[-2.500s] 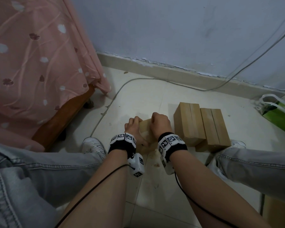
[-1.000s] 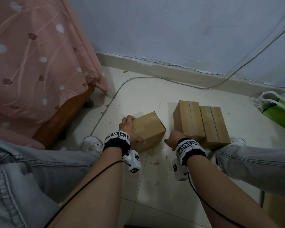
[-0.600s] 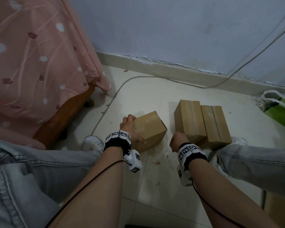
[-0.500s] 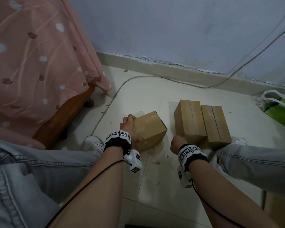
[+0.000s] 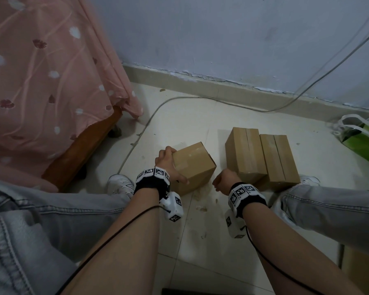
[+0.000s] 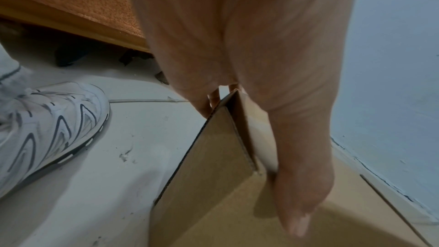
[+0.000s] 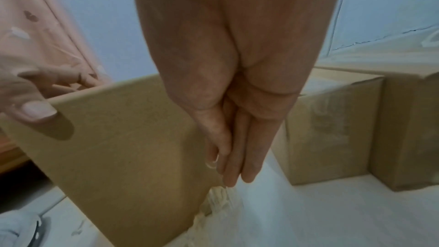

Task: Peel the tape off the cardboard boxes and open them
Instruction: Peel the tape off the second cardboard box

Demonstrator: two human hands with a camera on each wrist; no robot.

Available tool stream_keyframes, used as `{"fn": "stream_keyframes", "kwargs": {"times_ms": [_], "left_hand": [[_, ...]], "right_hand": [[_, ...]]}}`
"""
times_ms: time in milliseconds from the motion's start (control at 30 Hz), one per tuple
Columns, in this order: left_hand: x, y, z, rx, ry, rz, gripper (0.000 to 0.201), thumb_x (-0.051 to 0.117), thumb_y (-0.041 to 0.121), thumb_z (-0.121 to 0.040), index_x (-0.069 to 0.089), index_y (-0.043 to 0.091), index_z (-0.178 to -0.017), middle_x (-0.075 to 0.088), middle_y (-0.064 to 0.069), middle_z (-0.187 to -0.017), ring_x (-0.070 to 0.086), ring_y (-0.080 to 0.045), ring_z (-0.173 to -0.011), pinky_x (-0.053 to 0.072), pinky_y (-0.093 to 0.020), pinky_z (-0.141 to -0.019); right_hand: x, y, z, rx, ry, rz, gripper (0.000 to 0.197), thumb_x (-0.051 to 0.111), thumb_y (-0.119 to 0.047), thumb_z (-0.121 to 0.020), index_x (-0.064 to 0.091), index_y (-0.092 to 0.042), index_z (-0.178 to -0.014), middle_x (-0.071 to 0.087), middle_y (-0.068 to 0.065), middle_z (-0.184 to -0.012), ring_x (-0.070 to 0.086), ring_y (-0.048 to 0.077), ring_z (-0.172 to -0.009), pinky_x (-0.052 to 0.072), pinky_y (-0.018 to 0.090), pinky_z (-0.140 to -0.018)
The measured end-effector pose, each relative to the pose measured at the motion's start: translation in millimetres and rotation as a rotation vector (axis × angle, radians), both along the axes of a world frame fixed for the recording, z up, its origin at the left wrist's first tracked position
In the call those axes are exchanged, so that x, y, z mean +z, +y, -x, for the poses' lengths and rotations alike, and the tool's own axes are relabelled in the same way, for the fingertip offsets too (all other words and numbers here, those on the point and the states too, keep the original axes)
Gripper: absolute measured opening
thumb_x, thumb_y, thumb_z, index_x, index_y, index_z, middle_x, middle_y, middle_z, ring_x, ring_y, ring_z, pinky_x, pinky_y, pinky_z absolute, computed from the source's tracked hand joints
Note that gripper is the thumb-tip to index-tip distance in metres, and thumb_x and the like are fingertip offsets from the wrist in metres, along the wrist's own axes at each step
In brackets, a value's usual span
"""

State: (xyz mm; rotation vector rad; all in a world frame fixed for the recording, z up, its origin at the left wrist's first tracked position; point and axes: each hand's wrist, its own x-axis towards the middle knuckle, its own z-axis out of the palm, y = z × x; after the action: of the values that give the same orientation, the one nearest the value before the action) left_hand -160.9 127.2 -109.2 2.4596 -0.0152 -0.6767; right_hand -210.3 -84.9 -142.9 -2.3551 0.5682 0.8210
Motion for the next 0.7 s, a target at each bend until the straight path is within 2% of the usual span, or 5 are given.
{"fn": "stream_keyframes", "kwargs": {"times_ms": [200, 333, 400, 500, 700], "left_hand": [[0.2, 0.1, 0.3, 0.0, 0.008, 0.001, 0.104, 0.095, 0.029, -0.051, 0.03, 0.023, -0.131, 0.032, -0.002, -0.132, 0.035, -0.026, -0.125, 0.044, -0.039, -0.094], [-0.1, -0.1, -0.2, -0.002, 0.009, 0.0, 0.104, 0.095, 0.029, -0.051, 0.029, 0.024, -0.131, 0.032, -0.002, -0.131, 0.035, -0.026, -0.126, 0.044, -0.039, -0.094], [-0.7, -0.1, -0.1, -0.001, 0.006, 0.002, 0.104, 0.095, 0.029, -0.05, 0.029, 0.024, -0.131, 0.033, -0.001, -0.131, 0.035, -0.026, -0.125, 0.043, -0.037, -0.092], [-0.9, -0.4, -0.4, -0.001, 0.005, 0.005, 0.103, 0.095, 0.029, -0.051, 0.03, 0.023, -0.131, 0.032, -0.001, -0.131, 0.035, -0.026, -0.125, 0.042, -0.037, -0.091], [-2.4, -1.2, -0.7, -0.004, 0.005, -0.007, 0.103, 0.095, 0.029, -0.051, 0.03, 0.023, -0.131, 0.032, -0.003, -0.132, 0.036, -0.027, -0.125, 0.043, -0.037, -0.093]], "right_hand": [[-0.8, -1.8, 3.5, -0.007, -0.01, -0.049, 0.01, 0.075, -0.007, -0.083, 0.071, 0.002, -0.087, 0.074, 0.015, -0.08, 0.074, 0.023, -0.07, 0.062, 0.038, -0.073], [1.8, 0.7, -0.1, -0.022, -0.051, -0.047, 0.014, 0.071, -0.013, -0.088, 0.072, 0.0, -0.081, 0.074, 0.015, -0.08, 0.072, 0.024, -0.068, 0.061, 0.033, -0.072], [2.3, 3.2, -0.7, -0.014, -0.04, -0.045, 0.013, 0.069, -0.012, -0.088, 0.075, -0.001, -0.094, 0.075, 0.014, -0.09, 0.073, 0.024, -0.082, 0.06, 0.034, -0.081], [1.4, 4.9, 1.0, 0.006, -0.053, -0.029, 0.034, 0.069, -0.007, -0.085, 0.069, -0.009, -0.119, 0.073, 0.011, -0.106, 0.069, 0.023, -0.098, 0.055, 0.029, -0.087], [2.2, 2.1, 0.6, -0.011, -0.077, -0.077, 0.003, 0.072, -0.004, -0.083, 0.073, -0.002, -0.082, 0.074, 0.012, -0.074, 0.074, 0.022, -0.069, 0.062, 0.037, -0.075]]}}
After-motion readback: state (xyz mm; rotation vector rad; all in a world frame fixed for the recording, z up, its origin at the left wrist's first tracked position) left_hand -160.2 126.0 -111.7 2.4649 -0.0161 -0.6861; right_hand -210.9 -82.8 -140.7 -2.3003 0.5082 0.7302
